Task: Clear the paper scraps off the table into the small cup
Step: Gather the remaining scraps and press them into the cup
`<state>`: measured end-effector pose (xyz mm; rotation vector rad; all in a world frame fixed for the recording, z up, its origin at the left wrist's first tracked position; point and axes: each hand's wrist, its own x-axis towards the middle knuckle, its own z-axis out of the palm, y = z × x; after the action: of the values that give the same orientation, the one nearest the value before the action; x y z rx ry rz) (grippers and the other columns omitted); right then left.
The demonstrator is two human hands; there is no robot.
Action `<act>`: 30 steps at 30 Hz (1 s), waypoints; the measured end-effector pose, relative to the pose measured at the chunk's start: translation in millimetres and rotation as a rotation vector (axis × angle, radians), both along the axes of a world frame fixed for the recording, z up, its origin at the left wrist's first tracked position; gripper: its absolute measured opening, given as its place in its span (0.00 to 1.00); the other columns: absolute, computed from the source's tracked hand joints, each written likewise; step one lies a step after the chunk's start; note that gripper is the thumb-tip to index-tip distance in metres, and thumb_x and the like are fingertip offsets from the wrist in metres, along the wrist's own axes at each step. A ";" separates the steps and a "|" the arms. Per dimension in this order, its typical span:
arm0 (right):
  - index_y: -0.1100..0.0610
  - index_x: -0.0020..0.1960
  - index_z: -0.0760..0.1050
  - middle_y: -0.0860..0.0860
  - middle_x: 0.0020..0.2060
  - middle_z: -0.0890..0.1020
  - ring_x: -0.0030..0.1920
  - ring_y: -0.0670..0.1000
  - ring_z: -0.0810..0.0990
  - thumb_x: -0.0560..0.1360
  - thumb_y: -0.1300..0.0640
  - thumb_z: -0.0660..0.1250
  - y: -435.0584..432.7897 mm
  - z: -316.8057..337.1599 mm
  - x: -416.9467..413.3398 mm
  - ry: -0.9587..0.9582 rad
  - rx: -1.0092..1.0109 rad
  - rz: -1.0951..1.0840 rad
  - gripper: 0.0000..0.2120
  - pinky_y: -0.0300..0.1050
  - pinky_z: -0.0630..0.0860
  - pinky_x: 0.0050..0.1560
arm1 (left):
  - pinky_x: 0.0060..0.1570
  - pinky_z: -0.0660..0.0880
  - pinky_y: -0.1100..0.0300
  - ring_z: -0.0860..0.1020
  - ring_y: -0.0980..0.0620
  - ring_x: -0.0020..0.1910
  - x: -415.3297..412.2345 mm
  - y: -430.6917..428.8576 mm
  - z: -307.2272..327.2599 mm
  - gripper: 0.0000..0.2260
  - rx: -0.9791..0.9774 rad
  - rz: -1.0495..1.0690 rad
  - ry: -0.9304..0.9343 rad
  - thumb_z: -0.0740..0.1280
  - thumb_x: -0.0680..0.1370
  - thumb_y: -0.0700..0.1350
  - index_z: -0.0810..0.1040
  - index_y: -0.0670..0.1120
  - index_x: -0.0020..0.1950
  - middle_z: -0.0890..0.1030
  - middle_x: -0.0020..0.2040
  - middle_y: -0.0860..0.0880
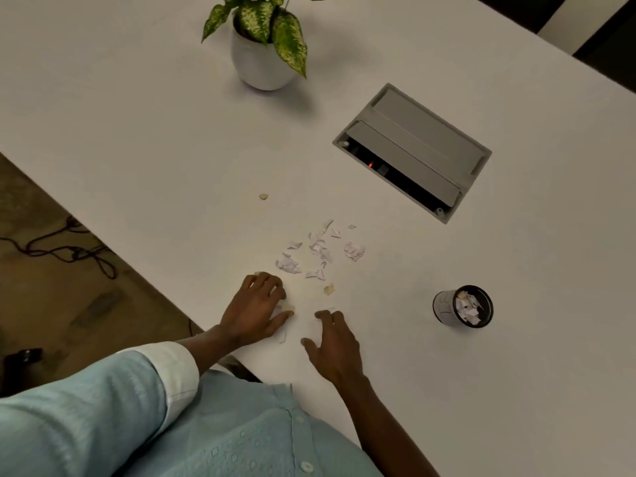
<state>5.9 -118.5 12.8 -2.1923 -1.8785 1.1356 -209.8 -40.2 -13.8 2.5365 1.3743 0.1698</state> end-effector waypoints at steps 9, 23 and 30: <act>0.50 0.77 0.59 0.53 0.69 0.63 0.66 0.53 0.72 0.72 0.43 0.75 9.8 -14.9 -42.1 0.072 -0.008 0.014 0.40 0.50 0.77 0.60 | 0.77 0.65 0.42 0.56 0.39 0.83 -23.8 10.2 -1.1 0.35 -0.357 0.215 0.154 0.68 0.79 0.63 0.63 0.47 0.80 0.57 0.84 0.42; 0.49 0.70 0.67 0.53 0.67 0.67 0.64 0.53 0.72 0.78 0.55 0.70 39.2 -20.4 -76.1 -0.095 0.074 0.256 0.23 0.48 0.81 0.53 | 0.69 0.74 0.54 0.67 0.45 0.75 -13.7 24.8 -6.5 0.14 -0.406 0.018 0.009 0.61 0.86 0.48 0.79 0.47 0.68 0.66 0.79 0.44; 0.55 0.65 0.72 0.54 0.61 0.72 0.59 0.53 0.73 0.81 0.61 0.65 39.0 -19.3 -74.0 -0.165 0.113 0.292 0.13 0.44 0.78 0.47 | 0.58 0.74 0.54 0.72 0.49 0.63 -19.8 27.0 -4.0 0.11 -0.376 -0.008 0.067 0.64 0.83 0.39 0.81 0.45 0.64 0.77 0.64 0.47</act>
<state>-68.1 -79.5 -6.4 -2.0572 -2.3295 0.8759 -229.6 -13.2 -17.8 2.2504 1.2798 -0.1620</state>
